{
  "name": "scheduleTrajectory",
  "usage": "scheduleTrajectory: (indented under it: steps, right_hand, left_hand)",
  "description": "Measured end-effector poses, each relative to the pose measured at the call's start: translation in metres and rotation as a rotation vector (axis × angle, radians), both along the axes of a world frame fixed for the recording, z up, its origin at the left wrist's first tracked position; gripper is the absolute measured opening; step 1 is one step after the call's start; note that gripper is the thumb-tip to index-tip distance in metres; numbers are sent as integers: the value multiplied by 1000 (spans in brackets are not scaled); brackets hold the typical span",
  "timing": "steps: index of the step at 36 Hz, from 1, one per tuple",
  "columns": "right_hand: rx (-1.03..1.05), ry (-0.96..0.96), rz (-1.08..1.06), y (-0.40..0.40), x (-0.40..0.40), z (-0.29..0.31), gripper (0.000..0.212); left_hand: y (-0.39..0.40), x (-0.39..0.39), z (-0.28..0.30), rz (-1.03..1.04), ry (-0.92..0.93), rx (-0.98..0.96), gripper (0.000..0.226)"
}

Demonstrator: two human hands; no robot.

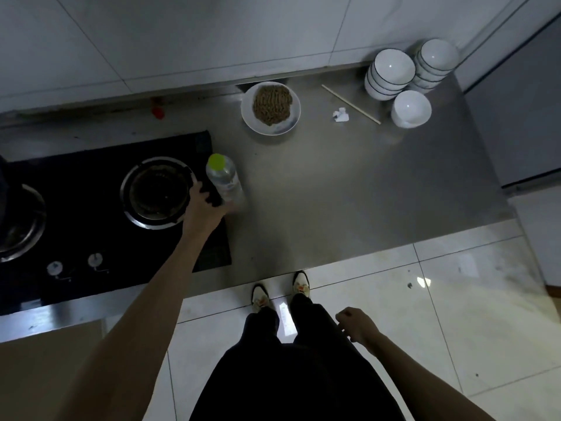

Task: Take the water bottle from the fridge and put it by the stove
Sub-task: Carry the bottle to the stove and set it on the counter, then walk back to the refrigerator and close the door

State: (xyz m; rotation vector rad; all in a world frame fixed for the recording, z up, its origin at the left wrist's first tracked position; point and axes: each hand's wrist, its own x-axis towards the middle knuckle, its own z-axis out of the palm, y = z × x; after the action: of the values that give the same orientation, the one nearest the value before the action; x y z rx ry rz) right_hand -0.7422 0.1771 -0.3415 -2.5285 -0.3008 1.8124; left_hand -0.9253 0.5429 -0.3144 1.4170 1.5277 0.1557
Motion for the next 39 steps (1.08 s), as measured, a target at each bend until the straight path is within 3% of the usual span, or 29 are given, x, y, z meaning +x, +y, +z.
scheduleTrajectory:
  steps: [2, 4, 10, 14, 17, 20, 23, 28, 29, 33, 39]
  right_hand:
    - [-9, -9, -37, -13, 1, 1, 14]
    - [-22, -12, -100, -30, 1, -2, 20]
    - [-25, 11, -510, -96, -1, -9, 25]
    - [-23, 44, -722, -140, -5, -7, 24]
    - [6, 39, -874, -174, -8, -7, 20]
    - [7, 27, -1021, -215, -11, -8, 16]
    - [-36, 50, -1101, -258, -18, -13, 21]
    - [-103, 85, -944, -309, -8, -15, 27]
    - [-106, 97, -924, -316, 0, -13, 23]
    - [-76, 105, -1184, -338, 46, -3, 15]
    - [95, 14, -1307, -365, 163, 2, 24]
  left_hand:
    - [-30, -19, -9, -99, 204, -87, 70]
    - [-70, -38, -23, -231, 291, -205, 43]
    - [-181, -60, -43, -726, 444, -739, 27]
    - [-221, -19, -50, -986, 608, -544, 35]
    - [-250, 33, -47, -1159, 612, -430, 29]
    - [-272, 92, -43, -1155, 541, -378, 35]
    - [-293, 157, -41, -1187, 519, -380, 23]
    - [-330, 261, -41, -1255, 450, -280, 13]
    - [-338, 279, -40, -1250, 422, -264, 13]
    - [-364, 332, -44, -1103, 352, -262, 24]
    - [-387, 378, -49, -1128, 509, -318, 17]
